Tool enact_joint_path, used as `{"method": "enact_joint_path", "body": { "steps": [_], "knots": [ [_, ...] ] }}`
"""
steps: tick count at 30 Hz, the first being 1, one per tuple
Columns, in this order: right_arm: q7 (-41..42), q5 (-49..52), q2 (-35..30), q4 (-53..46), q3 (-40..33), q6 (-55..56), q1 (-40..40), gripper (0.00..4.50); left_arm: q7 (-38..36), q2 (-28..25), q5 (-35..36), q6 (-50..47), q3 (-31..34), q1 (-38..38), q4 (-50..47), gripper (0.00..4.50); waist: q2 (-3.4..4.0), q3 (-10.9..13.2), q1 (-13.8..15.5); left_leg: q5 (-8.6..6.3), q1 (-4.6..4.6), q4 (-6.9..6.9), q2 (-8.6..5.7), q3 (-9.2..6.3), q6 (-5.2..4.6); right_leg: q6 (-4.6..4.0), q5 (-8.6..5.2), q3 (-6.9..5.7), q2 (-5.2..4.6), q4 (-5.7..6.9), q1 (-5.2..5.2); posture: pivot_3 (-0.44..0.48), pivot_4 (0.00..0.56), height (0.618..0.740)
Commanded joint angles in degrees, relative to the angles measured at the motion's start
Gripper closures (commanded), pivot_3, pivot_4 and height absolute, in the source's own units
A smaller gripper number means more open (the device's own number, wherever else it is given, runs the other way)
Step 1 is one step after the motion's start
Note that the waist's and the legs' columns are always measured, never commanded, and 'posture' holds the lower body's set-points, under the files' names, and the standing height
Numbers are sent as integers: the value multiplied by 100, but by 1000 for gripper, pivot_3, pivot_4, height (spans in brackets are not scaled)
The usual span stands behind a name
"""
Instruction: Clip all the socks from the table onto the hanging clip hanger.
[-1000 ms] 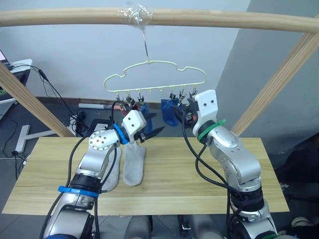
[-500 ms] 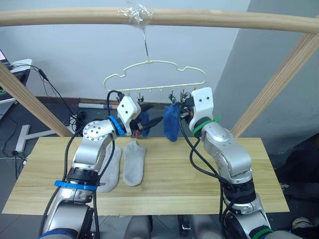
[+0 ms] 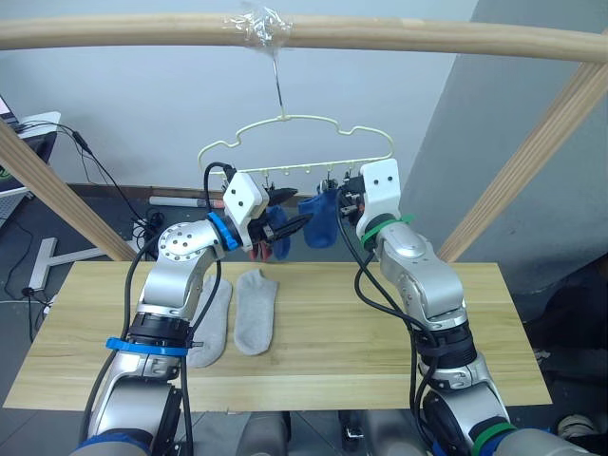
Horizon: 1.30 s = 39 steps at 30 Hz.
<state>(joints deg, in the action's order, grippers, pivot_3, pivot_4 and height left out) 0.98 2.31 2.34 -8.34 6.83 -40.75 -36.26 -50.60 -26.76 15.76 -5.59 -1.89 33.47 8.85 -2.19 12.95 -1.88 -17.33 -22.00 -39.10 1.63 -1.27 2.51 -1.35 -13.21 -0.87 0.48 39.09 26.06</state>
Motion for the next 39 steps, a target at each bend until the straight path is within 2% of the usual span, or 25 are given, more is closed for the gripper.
{"method": "enact_joint_path", "body": {
  "steps": [1,18,39],
  "knots": [
    [-34,-61,32,-85,-11,165,-152,1782,42,15,48,91,118,127,-161,1645,0,0,0,0,0,0,0,0,0,0,0,0,0,0,0,-41,208,701],
    [-273,-367,241,62,118,157,-149,1782,142,40,168,-202,120,193,-368,1645,0,0,1,0,0,0,0,-1,0,0,0,0,0,0,0,-38,200,701],
    [-212,-821,-122,-278,223,224,209,1782,170,64,102,-188,76,216,-408,1645,0,0,1,0,-1,0,-1,1,0,0,0,1,0,0,1,-40,204,701]
  ]
}}
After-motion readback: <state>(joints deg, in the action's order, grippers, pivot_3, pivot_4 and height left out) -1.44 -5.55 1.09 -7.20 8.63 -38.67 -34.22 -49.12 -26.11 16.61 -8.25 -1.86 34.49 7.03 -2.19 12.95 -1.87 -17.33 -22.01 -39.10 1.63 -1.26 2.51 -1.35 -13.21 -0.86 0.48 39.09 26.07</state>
